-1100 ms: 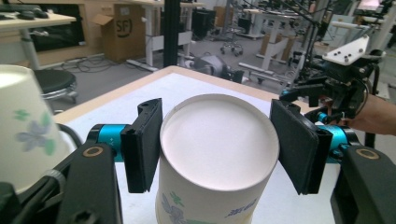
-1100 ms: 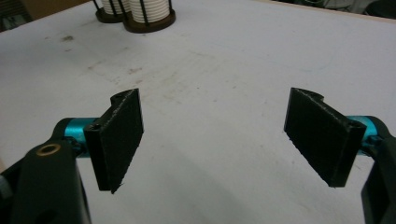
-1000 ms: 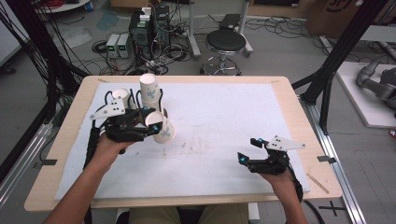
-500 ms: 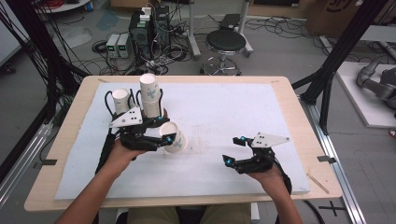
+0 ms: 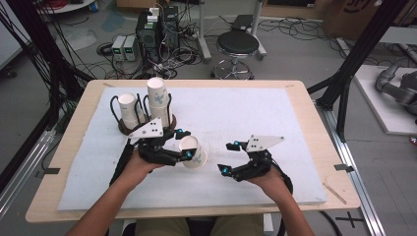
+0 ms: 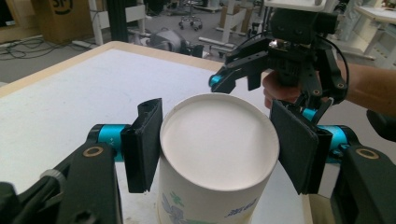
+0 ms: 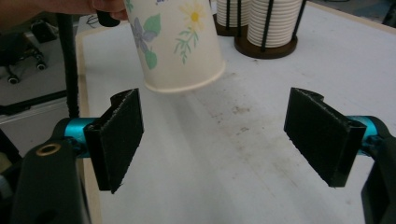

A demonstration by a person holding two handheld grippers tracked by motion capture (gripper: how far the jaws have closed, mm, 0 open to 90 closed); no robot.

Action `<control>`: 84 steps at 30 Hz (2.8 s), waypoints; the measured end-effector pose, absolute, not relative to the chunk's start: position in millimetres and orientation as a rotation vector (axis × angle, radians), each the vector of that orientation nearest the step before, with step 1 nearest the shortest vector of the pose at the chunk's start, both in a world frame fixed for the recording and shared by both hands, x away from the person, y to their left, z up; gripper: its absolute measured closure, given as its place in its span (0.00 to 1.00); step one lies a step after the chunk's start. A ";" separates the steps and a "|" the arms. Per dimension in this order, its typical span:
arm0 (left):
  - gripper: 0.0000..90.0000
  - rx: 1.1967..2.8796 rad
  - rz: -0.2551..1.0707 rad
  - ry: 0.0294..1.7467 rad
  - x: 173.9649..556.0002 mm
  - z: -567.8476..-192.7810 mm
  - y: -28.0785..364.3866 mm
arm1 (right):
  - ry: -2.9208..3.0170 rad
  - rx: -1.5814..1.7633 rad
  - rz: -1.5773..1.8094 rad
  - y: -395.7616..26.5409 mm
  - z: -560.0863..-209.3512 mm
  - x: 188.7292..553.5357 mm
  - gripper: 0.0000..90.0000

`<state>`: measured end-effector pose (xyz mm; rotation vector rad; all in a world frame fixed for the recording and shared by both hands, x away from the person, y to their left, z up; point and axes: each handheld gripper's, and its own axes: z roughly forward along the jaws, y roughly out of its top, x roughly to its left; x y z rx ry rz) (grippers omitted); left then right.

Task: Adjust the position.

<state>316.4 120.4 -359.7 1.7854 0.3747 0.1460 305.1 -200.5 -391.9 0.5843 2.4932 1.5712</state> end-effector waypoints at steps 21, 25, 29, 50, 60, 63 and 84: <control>0.41 1.812 0.081 0.305 311.2 -360.5 94.1 | 2.580 0.459 1.588 -170.2 -397.9 305.1 0.23; 0.41 1.807 0.066 0.295 311.1 -360.4 89.4 | 2.582 0.449 1.589 -169.3 -398.7 305.8 0.23; 0.41 1.806 0.052 0.284 310.8 -360.2 85.4 | 2.579 0.445 1.601 -169.5 -399.2 305.7 0.23; 0.40 1.817 0.019 0.296 311.6 -365.6 80.5 | 2.620 0.361 1.551 -169.1 -401.7 303.7 0.39; 0.17 1.819 0.026 0.371 314.7 -363.0 91.1 | 2.645 0.397 1.504 -175.3 -398.9 303.5 0.40; 0.17 1.834 0.031 0.377 315.1 -362.4 95.3 | 2.659 0.398 1.459 -177.3 -397.3 304.7 0.40; 0.17 1.923 0.023 0.360 313.0 -365.3 104.9 | 2.811 0.262 1.177 -172.1 -377.6 308.8 0.40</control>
